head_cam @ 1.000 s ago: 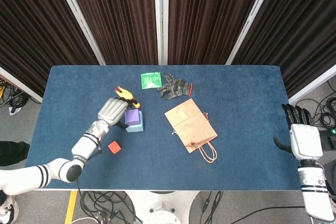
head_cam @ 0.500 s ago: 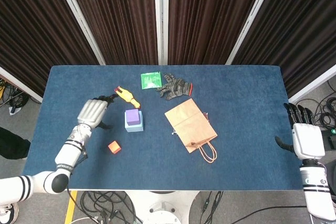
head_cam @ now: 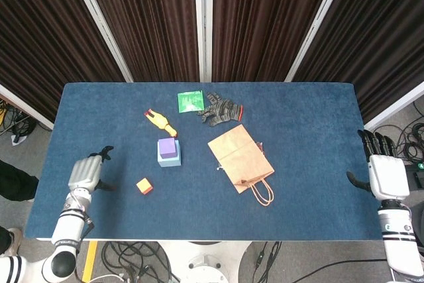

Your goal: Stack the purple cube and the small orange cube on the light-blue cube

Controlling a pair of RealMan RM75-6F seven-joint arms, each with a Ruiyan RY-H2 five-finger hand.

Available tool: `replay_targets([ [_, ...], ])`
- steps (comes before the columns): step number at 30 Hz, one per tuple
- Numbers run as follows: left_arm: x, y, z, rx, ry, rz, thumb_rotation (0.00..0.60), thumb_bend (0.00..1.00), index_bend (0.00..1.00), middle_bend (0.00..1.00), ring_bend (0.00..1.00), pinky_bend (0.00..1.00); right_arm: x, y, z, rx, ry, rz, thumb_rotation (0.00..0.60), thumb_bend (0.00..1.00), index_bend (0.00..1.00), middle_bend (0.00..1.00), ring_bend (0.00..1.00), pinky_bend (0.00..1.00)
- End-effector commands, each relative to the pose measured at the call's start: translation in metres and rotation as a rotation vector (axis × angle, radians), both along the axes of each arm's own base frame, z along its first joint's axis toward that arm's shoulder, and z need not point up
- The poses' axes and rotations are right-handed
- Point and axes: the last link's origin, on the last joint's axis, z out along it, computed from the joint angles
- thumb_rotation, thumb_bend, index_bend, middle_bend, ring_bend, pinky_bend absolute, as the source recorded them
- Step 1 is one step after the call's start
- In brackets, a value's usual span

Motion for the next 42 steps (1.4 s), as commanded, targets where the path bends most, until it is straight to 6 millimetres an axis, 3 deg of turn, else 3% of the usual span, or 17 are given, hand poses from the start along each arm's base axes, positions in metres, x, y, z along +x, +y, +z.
replay_targets([
  [1,0.006,-0.003,-0.004,-0.020,-0.026,0.001,0.600,0.13,0.19,0.40,0.24,0.34,0.000,0.000,0.000,0.001,-0.001,0.001,0.600,0.14,0.00,0.06,0.00,0.00],
  [16,0.024,-0.014,-0.041,-0.084,-0.149,0.039,0.600,0.12,0.20,0.43,0.29,0.34,-0.004,-0.001,0.002,-0.006,-0.006,-0.012,0.600,0.14,0.00,0.06,0.00,0.00],
  [24,0.023,-0.015,-0.060,-0.073,-0.141,0.050,0.600,0.12,0.21,0.44,0.29,0.34,-0.004,-0.001,0.003,-0.015,-0.013,-0.012,0.600,0.14,0.00,0.06,0.00,0.00],
  [42,0.021,-0.017,-0.083,-0.013,-0.102,0.020,0.600,0.12,0.21,0.46,0.29,0.34,-0.007,-0.002,0.004,-0.015,-0.026,-0.027,0.600,0.14,0.00,0.06,0.00,0.00],
])
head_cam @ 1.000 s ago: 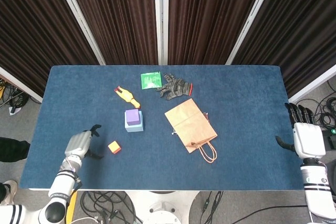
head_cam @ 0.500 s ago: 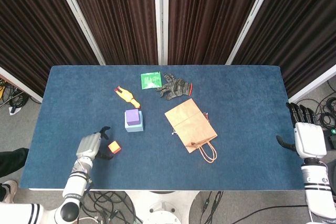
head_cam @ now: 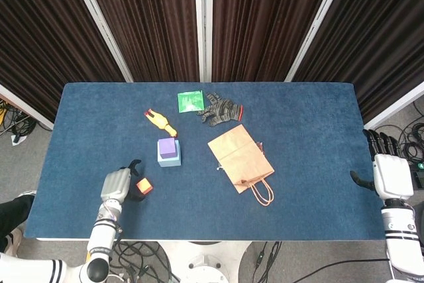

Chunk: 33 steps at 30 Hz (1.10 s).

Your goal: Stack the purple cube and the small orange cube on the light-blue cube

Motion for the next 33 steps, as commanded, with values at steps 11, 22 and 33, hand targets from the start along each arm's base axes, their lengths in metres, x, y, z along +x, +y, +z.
replay_targets([
  [11,-0.003,0.001,-0.011,0.015,-0.002,0.024,0.600,0.12,0.22,0.48,0.30,0.34,-0.004,-0.001,0.003,-0.010,-0.009,-0.012,0.600,0.14,0.00,0.06,0.00,0.00],
  [22,0.005,0.005,-0.014,0.038,-0.020,0.019,0.600,0.12,0.23,0.49,0.31,0.34,-0.007,-0.001,0.004,-0.012,-0.016,-0.016,0.600,0.14,0.00,0.06,0.00,0.00],
  [33,0.002,0.005,-0.017,0.035,-0.019,0.032,0.600,0.13,0.26,0.53,0.34,0.34,-0.008,-0.001,0.003,-0.008,-0.017,-0.020,0.600,0.14,0.00,0.06,0.00,0.00],
])
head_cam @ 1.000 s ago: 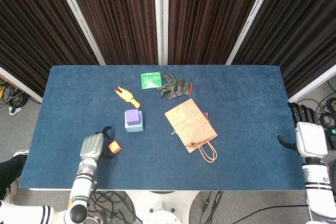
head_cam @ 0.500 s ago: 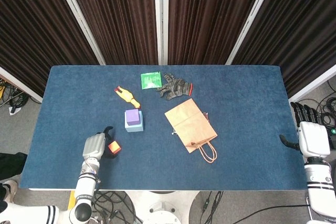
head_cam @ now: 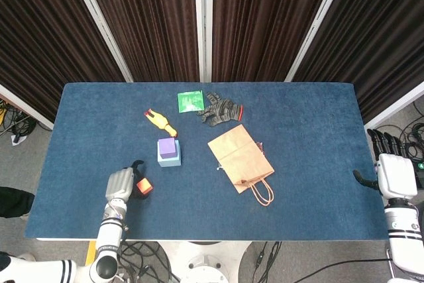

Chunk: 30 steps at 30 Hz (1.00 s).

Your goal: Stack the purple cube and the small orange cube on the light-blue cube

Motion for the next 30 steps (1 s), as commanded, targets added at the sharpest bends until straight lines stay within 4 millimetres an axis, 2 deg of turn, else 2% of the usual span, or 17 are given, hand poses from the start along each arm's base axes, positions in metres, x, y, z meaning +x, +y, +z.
replay_targets([
  [1,0.000,0.001,0.000,0.005,-0.002,0.000,0.600,0.13,0.27,0.53,0.34,0.34,0.000,0.000,0.000,0.000,0.000,0.000,0.600,0.14,0.00,0.06,0.00,0.00],
  [17,-0.003,0.003,-0.005,0.033,0.009,0.013,0.600,0.16,0.33,0.63,0.41,0.38,-0.001,0.000,0.002,-0.003,-0.003,-0.006,0.600,0.14,0.00,0.06,0.00,0.00],
  [27,-0.007,0.005,0.004,0.062,0.037,0.007,0.600,0.20,0.38,0.68,0.45,0.41,-0.001,-0.001,0.002,-0.002,0.000,-0.008,0.600,0.14,0.00,0.06,0.00,0.00],
  [30,-0.012,0.005,0.013,0.067,0.049,0.011,0.600,0.21,0.38,0.69,0.45,0.42,0.000,-0.001,0.003,-0.007,-0.001,-0.009,0.600,0.14,0.00,0.06,0.00,0.00],
])
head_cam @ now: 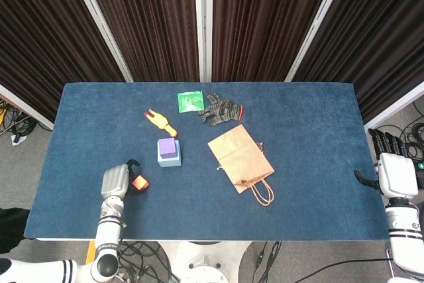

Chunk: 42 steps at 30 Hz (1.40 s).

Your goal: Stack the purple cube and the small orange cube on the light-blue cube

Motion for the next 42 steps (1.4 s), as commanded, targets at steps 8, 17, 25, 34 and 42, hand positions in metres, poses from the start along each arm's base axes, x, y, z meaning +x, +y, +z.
replay_targets([
  [8,-0.019,0.017,0.062,0.076,0.054,-0.028,0.600,0.21,0.39,0.69,0.45,0.42,0.005,0.001,0.000,0.001,0.002,0.014,0.600,0.14,0.00,0.06,0.00,0.00],
  [17,-0.034,0.069,0.117,0.119,-0.028,-0.029,0.600,0.21,0.39,0.69,0.45,0.45,0.015,0.010,-0.008,0.010,0.056,0.050,0.600,0.14,0.00,0.06,0.00,0.00],
  [25,-0.021,0.099,0.145,0.070,0.054,-0.234,0.600,0.22,0.39,0.69,0.45,0.45,0.022,0.014,-0.008,-0.004,0.114,0.079,0.600,0.14,0.00,0.06,0.00,0.00],
  [34,0.014,0.100,0.150,-0.116,0.108,-0.447,0.600,0.22,0.39,0.68,0.45,0.44,0.024,0.017,-0.012,0.007,0.129,0.078,0.600,0.14,0.00,0.06,0.00,0.00],
  [42,0.044,0.103,0.142,-0.183,0.085,-0.557,0.600,0.22,0.39,0.68,0.45,0.43,0.025,0.018,-0.012,0.009,0.125,0.089,0.600,0.14,0.00,0.06,0.00,0.00],
])
